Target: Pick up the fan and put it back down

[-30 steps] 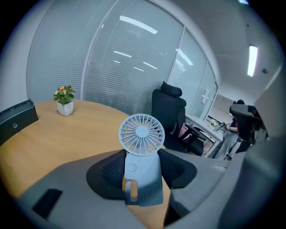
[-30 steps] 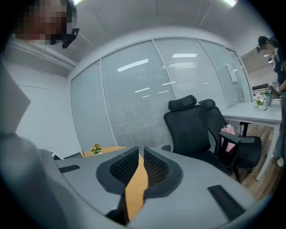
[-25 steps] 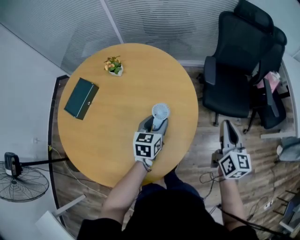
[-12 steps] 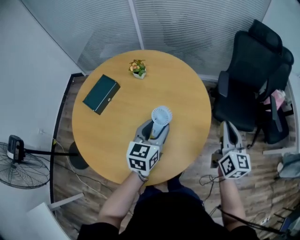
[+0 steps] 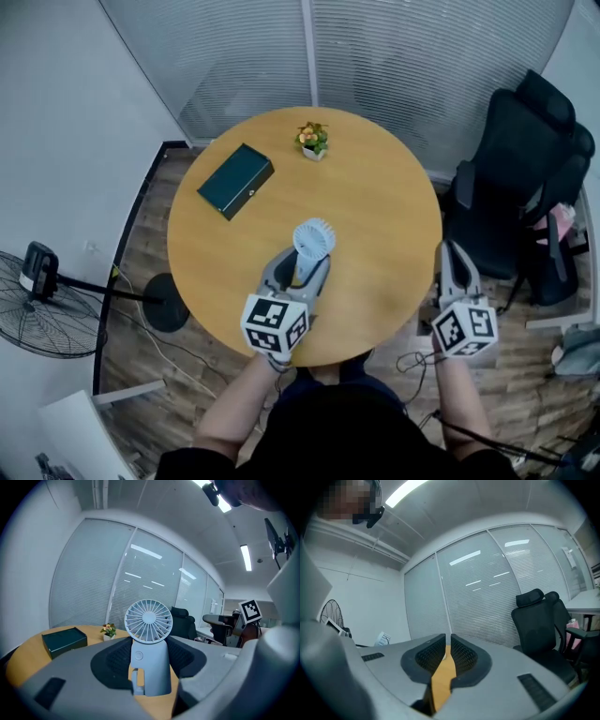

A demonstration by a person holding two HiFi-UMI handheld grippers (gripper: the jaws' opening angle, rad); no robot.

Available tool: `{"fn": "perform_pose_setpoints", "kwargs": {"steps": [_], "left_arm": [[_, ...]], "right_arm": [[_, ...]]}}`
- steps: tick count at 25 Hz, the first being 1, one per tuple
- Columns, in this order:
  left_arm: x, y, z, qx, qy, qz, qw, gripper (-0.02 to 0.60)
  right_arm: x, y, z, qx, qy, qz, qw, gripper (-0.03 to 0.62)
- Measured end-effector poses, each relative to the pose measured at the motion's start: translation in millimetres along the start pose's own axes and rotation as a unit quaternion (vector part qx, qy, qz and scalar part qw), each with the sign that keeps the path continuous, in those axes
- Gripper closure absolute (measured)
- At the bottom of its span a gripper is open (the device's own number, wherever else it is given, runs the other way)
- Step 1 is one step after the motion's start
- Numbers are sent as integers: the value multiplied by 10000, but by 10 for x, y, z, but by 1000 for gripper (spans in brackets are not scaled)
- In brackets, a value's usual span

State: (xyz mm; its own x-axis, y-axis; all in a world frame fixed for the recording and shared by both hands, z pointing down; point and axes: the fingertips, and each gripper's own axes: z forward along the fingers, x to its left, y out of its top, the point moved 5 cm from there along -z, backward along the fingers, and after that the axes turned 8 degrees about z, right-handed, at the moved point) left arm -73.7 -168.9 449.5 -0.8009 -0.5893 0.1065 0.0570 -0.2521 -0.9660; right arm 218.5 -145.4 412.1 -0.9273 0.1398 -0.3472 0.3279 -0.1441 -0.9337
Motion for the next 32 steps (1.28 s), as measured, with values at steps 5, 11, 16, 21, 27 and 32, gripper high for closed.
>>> {"fn": "perform_pose_setpoints", "kwargs": {"steps": [5, 11, 16, 21, 27, 32], "left_arm": [[247, -30, -325, 4, 207, 107, 9997, 367], [545, -180, -594, 120, 388, 105, 9991, 367], [768, -423, -739, 444, 403, 43, 9982, 367], [1017, -662, -906, 714, 502, 34, 9962, 367], [1333, -1071, -988, 1159, 627, 143, 9912, 367], [1642, -1595, -950, 1716, 682, -100, 9828, 367]], "right_arm": [[307, -15, -47, -51, 45, -63, 10000, 553], [593, -18, -111, -125, 28, -153, 9998, 553], [763, -76, -161, -122, 7, -187, 9998, 554], [966, -164, -202, -115, -15, -223, 9997, 554], [1174, -267, -214, -123, -103, -300, 9994, 554], [1290, -419, -237, 3, -216, -315, 9993, 554]]}}
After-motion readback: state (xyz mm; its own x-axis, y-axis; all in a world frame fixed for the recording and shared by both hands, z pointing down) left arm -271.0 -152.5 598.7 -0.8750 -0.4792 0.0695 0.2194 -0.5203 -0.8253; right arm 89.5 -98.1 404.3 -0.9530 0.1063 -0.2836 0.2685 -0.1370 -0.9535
